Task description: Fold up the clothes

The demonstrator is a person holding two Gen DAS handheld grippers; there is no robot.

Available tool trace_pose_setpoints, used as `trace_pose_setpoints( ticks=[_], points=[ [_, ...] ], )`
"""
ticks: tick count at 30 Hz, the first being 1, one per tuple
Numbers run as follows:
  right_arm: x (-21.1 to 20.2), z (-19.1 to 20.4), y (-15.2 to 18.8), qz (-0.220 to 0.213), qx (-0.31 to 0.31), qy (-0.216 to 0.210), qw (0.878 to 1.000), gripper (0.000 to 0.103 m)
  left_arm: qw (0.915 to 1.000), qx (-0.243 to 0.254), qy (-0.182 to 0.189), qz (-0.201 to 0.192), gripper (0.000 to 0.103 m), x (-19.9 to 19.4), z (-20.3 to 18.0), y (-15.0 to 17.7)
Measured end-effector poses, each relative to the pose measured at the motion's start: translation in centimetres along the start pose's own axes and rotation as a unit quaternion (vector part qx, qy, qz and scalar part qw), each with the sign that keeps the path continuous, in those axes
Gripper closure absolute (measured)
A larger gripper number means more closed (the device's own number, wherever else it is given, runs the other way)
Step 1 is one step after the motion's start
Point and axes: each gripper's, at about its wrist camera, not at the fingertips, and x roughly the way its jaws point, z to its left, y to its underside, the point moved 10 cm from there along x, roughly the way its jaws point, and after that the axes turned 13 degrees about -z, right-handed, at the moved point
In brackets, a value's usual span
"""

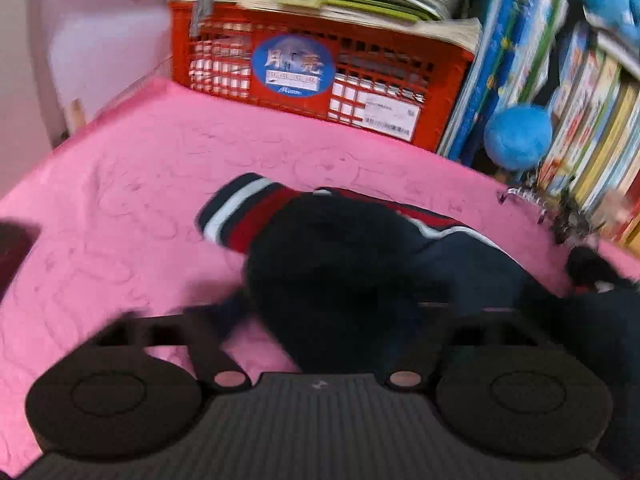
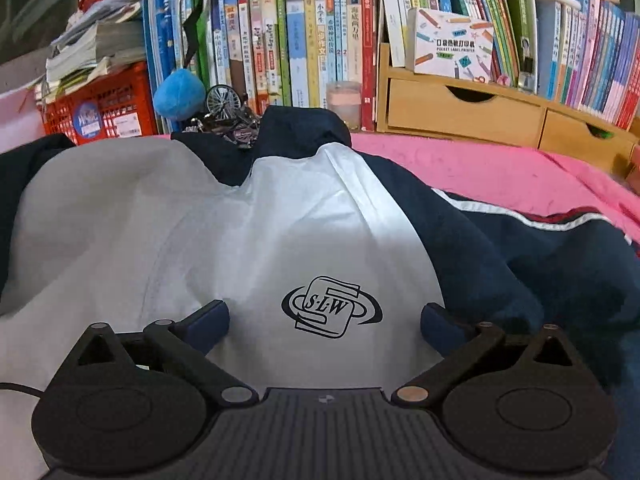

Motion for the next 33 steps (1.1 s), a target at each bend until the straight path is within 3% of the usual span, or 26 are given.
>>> trace_pose_setpoints(
  ticks=[3, 6, 9, 12, 13, 14, 16, 17, 19, 22, 25, 26, 27, 28, 31, 33],
  points=[
    [0.0, -0.2, 0.0, 0.001, 0.003, -0.002, 1.0, 0.0, 0.9991, 0.031, -0.027, -0.013, 0.089, -0.3, 0.0, -0.8],
    [0.1, -0.2, 0.0, 0.002, 0.004, -0.003, 1.0, 0.0, 0.9927, 0.045, -0.082, -0.077, 0.091, -1.4, 2.4, -4.9],
    [0.1, -0.2, 0.0, 0.002, 0.004, -0.004, 1.0, 0.0, 0.9639, 0.036, -0.175, -0.197, 0.091, -5.3, 7.4, -11.9],
    [0.1, -0.3, 0.0, 0.002, 0.004, -0.004, 1.0, 0.0, 0.9245, 0.017, -0.215, -0.314, 0.086, -9.6, 11.3, -16.7],
    [0.1, -0.3, 0.0, 0.002, 0.004, -0.004, 1.0, 0.0, 0.9118, 0.022, -0.236, -0.335, 0.084, -10.6, 12.4, -17.8],
    [0.1, -0.3, 0.0, 0.001, 0.004, -0.004, 1.0, 0.0, 0.9056, 0.033, -0.255, -0.337, 0.083, -10.8, 13.4, -18.3],
    [0.1, -0.3, 0.1, 0.001, 0.004, -0.004, 1.0, 0.0, 0.9095, 0.047, -0.281, -0.303, 0.081, -9.9, 15.3, -18.3],
    [0.1, -0.3, 0.1, 0.001, 0.004, -0.004, 1.0, 0.0, 0.9164, 0.045, -0.285, -0.277, 0.081, -9.2, 16.2, -17.8],
    [0.1, -0.3, 0.1, 0.001, 0.004, -0.004, 1.0, 0.0, 0.9312, 0.031, -0.276, -0.236, 0.081, -8.4, 17.4, -16.0],
    [0.1, -0.3, 0.1, 0.001, 0.004, -0.004, 1.0, 0.0, 0.9412, 0.031, -0.276, -0.193, 0.078, -7.7, 18.3, -13.0],
    [0.1, -0.4, 0.1, 0.001, 0.004, -0.004, 1.0, 0.0, 0.9528, 0.023, -0.254, -0.165, 0.058, -8.0, 18.5, -11.4],
    [0.1, -0.4, 0.1, 0.001, 0.004, -0.004, 1.0, 0.0, 0.9568, 0.014, -0.243, -0.16, 0.032, -8.6, 18.3, -11.0],
    [0.1, -0.4, 0.1, 0.001, 0.004, -0.004, 1.0, 0.0, 0.9605, 0.004, -0.231, -0.155, 0.016, -9.2, 18.0, -10.6],
    [0.1, -0.4, 0.1, 0.001, 0.004, -0.004, 1.0, 0.0, 0.9673, -0.007, -0.205, -0.149, 0.016, -9.8, 17.3, -10.4],
    [0.1, -0.4, 0.1, 0.001, 0.004, -0.004, 1.0, 0.0, 0.9943, -0.019, -0.054, -0.09, 0.014, -11.8, 12.6, -7.8],
    [0.1, -0.4, 0.1, 0.001, 0.004, -0.004, 1.0, 0.0, 0.9971, -0.052, 0.04, -0.037, 0.003, -13.3, 9.0, -4.8]
  ],
)
